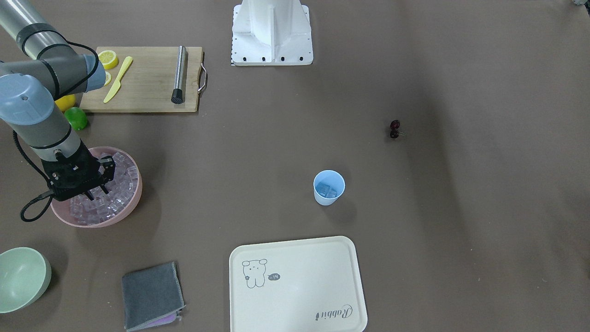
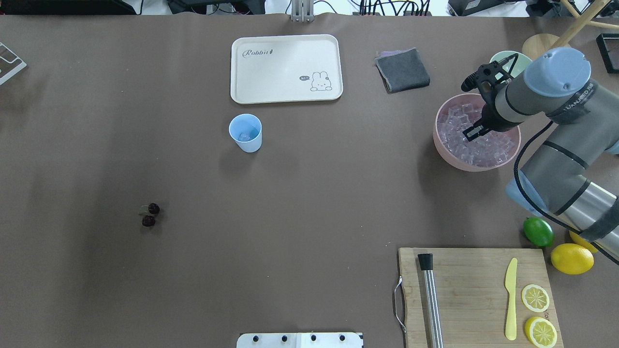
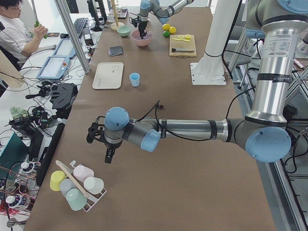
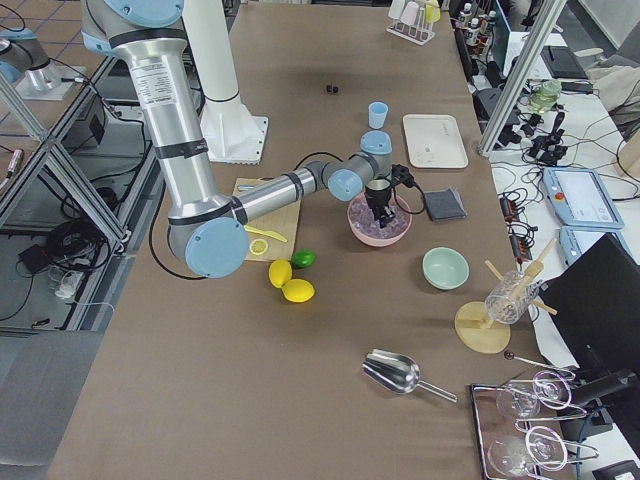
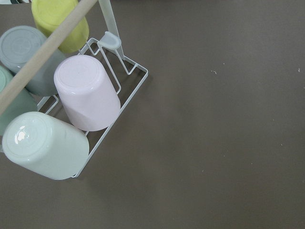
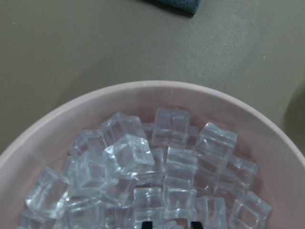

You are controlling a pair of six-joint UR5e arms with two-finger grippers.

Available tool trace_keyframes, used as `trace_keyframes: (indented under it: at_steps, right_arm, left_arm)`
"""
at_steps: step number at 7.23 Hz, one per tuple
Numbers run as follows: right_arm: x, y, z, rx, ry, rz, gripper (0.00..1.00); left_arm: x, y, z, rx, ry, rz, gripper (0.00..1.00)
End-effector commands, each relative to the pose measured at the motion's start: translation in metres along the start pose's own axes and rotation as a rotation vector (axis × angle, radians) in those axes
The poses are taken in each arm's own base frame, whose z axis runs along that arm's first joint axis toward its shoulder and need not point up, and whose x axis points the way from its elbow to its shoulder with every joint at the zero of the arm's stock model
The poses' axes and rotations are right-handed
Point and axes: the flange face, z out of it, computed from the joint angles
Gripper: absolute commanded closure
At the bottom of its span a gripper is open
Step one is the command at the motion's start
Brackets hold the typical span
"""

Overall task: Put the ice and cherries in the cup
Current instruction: 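Lower the right gripper into the bowl and grasp a third ice cube, then carry the ice cube with the right gripper over the blue cup and release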

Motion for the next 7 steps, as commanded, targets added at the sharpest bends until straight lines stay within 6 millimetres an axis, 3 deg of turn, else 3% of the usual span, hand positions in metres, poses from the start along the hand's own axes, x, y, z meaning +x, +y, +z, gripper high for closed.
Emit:
trace_keyframes:
  at_steps: [1,2,4,5,7]
  right_arm:
    - [-0.005,-0.004,-0.006,0.010,-0.007,-0.005,0.81]
    - [-0.008,-0.007,-0.016,0.022,-0.022,-0.010,1.00]
    - [-0.037,-0.029,-0.059,0.020,-0.033,-0.004,1.00]
    - [-0.073,-0.068,-0.102,0.007,-0.036,0.038,1.00]
    - [-0.177,-0.143,-0.173,0.024,-0.092,0.157,1.00]
  left_arm:
    - [0.000,0.001,0.000,0.005,0.001,0.005,0.02]
    - [-0.001,0.001,0.001,0.004,0.001,0.003,0.02]
    - [0.000,0.001,0.000,0.005,0.001,0.005,0.02]
    - [0.000,0.001,0.000,0.005,0.001,0.005,0.02]
    - [0.000,0.001,0.000,0.005,0.001,0.005,0.02]
